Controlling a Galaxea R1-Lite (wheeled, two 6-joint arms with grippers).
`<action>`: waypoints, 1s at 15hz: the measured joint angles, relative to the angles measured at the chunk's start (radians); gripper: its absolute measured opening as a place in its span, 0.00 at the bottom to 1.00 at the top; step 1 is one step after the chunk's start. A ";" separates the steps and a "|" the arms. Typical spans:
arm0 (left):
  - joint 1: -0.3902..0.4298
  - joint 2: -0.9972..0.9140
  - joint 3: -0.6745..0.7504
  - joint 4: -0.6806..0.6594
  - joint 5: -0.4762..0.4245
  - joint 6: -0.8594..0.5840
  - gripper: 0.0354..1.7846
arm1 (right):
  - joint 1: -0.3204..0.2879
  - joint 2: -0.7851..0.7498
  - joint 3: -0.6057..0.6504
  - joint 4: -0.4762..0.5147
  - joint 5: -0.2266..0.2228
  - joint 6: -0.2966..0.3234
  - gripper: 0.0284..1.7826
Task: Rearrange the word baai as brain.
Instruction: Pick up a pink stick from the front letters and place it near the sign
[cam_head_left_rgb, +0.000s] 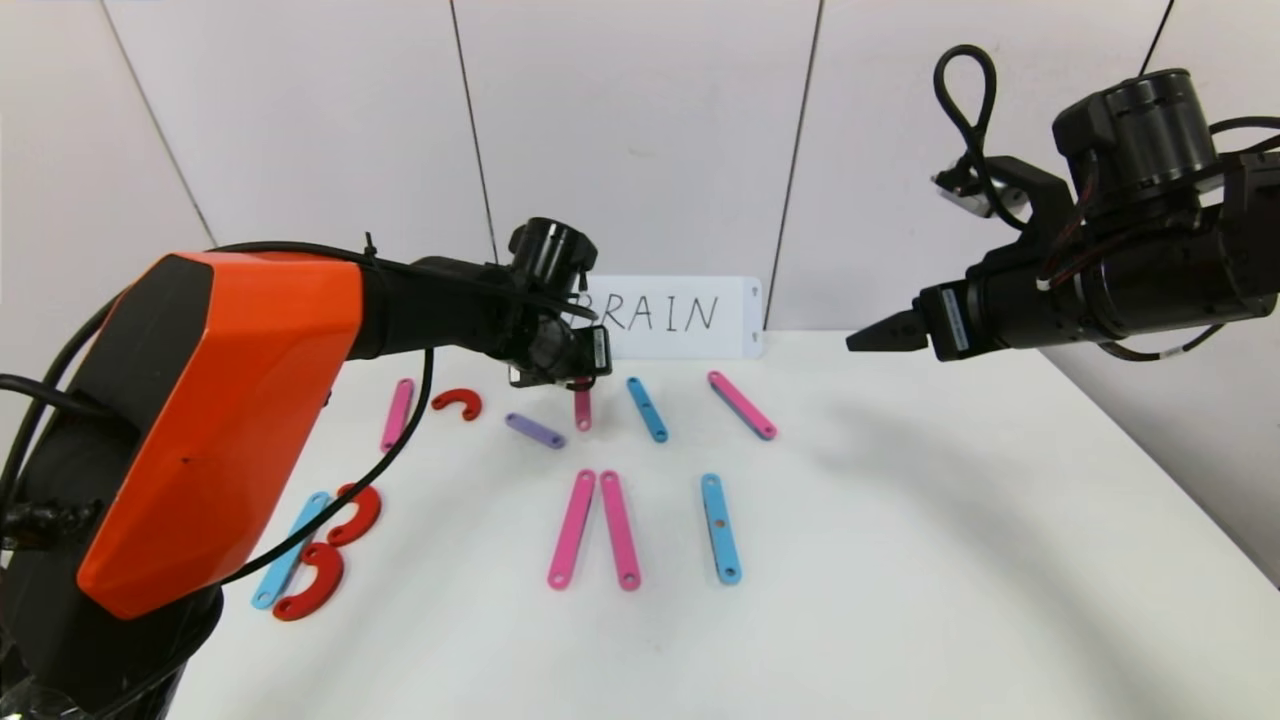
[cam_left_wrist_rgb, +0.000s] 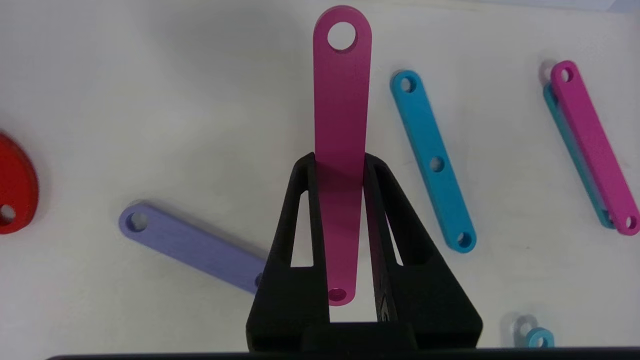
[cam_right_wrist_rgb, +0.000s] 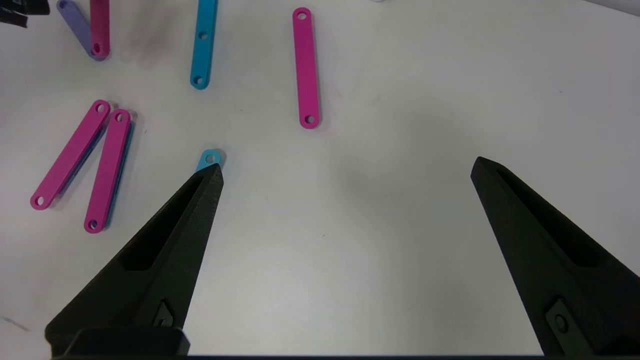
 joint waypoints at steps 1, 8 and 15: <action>-0.006 0.008 0.001 -0.026 0.000 -0.009 0.14 | -0.001 0.000 0.000 0.000 0.000 0.000 0.97; -0.043 0.049 0.005 -0.133 0.001 -0.050 0.14 | -0.002 -0.004 0.000 0.000 0.000 0.000 0.97; -0.064 0.050 0.033 -0.124 -0.002 0.067 0.14 | -0.007 -0.007 0.000 0.000 -0.002 -0.003 0.97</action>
